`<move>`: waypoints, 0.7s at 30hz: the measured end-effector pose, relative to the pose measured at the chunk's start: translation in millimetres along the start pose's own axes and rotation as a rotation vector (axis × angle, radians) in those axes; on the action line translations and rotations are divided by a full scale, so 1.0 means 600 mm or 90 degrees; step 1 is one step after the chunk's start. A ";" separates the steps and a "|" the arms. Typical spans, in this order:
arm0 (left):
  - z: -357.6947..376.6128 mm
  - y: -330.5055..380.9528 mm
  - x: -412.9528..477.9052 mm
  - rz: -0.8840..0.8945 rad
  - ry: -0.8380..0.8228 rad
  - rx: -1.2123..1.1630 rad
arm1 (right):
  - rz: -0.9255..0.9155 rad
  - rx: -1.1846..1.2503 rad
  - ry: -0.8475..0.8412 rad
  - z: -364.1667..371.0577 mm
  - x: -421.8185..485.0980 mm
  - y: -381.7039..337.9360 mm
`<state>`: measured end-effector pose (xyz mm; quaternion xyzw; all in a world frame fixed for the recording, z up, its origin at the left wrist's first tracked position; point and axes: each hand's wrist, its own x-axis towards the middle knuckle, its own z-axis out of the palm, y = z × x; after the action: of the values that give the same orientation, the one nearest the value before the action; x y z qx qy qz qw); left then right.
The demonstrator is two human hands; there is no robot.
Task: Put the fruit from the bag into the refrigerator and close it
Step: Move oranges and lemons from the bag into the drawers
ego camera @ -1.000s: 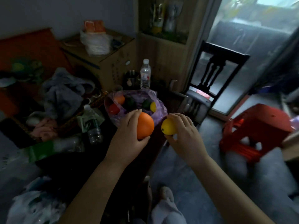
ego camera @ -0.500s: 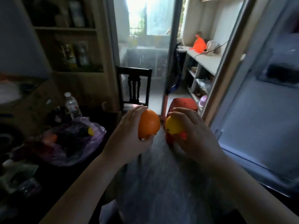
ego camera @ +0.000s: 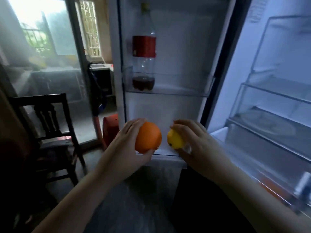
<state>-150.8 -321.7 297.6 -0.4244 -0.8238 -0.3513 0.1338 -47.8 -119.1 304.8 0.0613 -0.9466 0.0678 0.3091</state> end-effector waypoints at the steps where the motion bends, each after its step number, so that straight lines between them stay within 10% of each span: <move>1: 0.022 0.024 0.011 0.015 -0.013 -0.018 | 0.012 -0.002 0.005 -0.021 -0.019 0.021; 21: 0.416 0.408 0.165 0.289 -0.278 -0.218 | 0.343 -0.138 0.048 -0.292 -0.431 0.315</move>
<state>3.0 7.4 283.6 -0.6777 -0.6469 -0.3468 -0.0438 230.9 114.9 274.2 -0.2284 -0.9183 0.0481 0.3198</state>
